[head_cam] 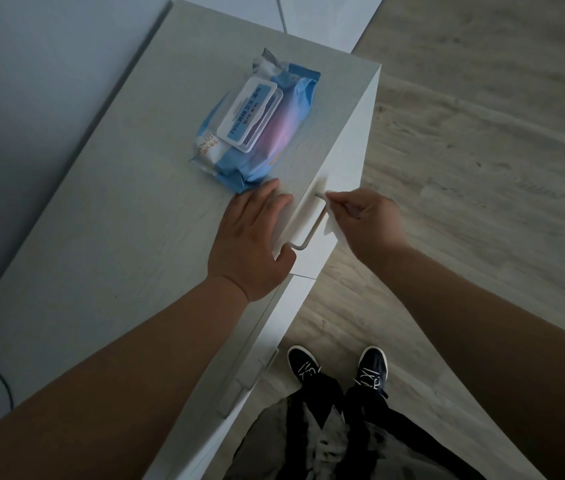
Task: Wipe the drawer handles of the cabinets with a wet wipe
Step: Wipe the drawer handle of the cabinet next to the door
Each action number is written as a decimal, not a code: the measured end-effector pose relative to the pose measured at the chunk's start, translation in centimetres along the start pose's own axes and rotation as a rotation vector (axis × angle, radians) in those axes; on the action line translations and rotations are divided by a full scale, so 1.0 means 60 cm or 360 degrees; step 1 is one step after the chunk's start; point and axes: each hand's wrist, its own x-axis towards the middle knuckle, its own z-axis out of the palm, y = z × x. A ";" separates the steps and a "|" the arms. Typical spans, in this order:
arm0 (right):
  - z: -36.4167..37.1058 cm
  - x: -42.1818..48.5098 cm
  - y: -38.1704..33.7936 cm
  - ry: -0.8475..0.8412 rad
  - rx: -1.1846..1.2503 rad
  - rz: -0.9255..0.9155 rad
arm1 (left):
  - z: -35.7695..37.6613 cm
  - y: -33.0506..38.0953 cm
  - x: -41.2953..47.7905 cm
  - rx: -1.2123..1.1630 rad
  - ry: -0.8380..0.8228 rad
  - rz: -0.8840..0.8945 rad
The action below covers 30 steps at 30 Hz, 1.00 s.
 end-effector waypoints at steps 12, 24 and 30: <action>0.005 -0.001 0.009 -0.0005 -0.0141 -0.0237 | 0.001 -0.001 0.001 -0.0026 0.0019 0.0012; 0.015 -0.017 0.008 -0.0056 -0.0086 -0.0103 | 0.000 -0.003 0.002 -0.0048 0.0016 0.0013; 0.023 -0.016 0.005 -0.0065 -0.0158 -0.0044 | 0.002 -0.002 0.001 -0.0044 0.0000 0.0009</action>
